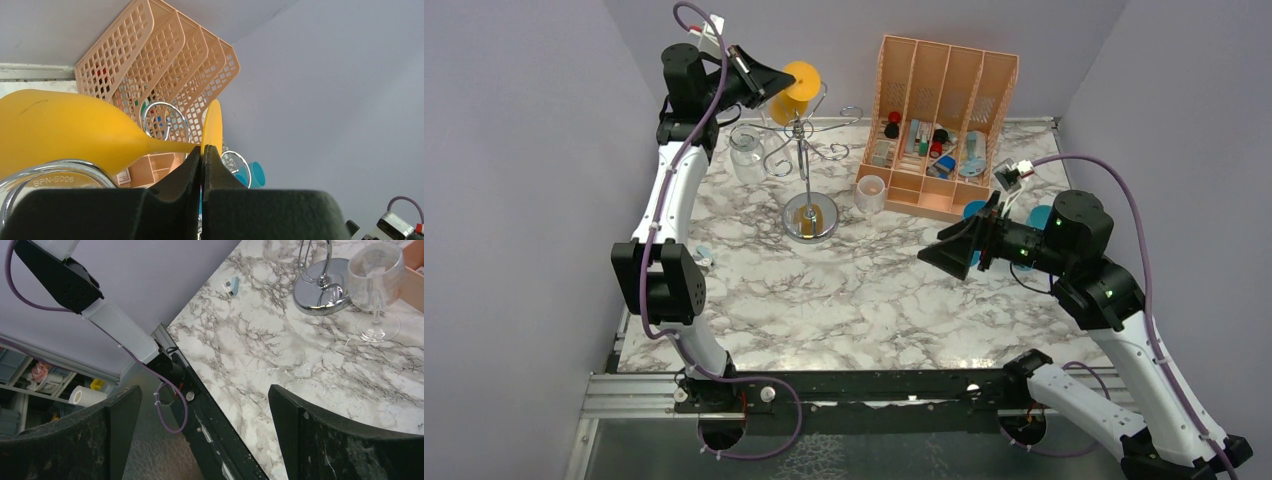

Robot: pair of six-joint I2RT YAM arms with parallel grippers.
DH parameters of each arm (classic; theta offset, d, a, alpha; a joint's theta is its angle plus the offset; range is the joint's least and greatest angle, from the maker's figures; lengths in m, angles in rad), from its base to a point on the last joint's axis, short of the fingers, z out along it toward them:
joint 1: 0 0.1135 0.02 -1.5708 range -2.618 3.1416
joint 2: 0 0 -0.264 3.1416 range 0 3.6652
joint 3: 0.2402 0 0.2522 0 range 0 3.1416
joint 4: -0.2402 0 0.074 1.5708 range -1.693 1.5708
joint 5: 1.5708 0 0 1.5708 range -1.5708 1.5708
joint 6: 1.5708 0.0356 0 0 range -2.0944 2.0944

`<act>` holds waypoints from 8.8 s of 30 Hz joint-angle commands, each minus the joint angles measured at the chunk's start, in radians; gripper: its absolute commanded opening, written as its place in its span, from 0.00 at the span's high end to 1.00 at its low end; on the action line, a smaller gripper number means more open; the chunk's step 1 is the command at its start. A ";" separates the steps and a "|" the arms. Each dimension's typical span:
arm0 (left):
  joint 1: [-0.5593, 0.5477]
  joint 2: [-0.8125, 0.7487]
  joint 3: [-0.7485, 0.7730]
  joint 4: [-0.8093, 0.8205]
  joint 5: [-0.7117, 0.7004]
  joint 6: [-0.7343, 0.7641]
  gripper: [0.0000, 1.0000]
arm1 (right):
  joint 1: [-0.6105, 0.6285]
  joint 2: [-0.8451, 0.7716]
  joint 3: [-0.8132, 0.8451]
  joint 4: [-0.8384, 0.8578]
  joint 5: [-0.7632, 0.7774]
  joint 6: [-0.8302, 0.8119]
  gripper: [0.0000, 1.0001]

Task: Place the wine glass upside down on the wine glass rack

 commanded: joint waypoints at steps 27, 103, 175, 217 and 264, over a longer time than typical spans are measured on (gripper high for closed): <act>-0.046 -0.033 0.016 -0.101 0.023 0.065 0.96 | 0.005 0.032 0.010 0.019 -0.021 -0.002 0.00; -0.066 0.124 0.237 -0.221 -0.192 0.142 0.75 | 0.005 0.009 -0.003 0.004 -0.018 -0.011 0.00; -0.123 -0.905 -0.569 -0.531 -0.320 0.620 0.42 | 0.004 0.380 0.158 -0.314 0.904 -0.233 0.36; -0.211 -1.076 -0.749 -0.334 -0.082 0.713 0.43 | 0.005 0.383 0.167 -0.436 0.624 -0.341 0.99; -0.227 -1.132 -1.003 -0.281 0.709 1.615 0.43 | 0.005 0.149 0.064 0.289 -0.410 0.227 0.99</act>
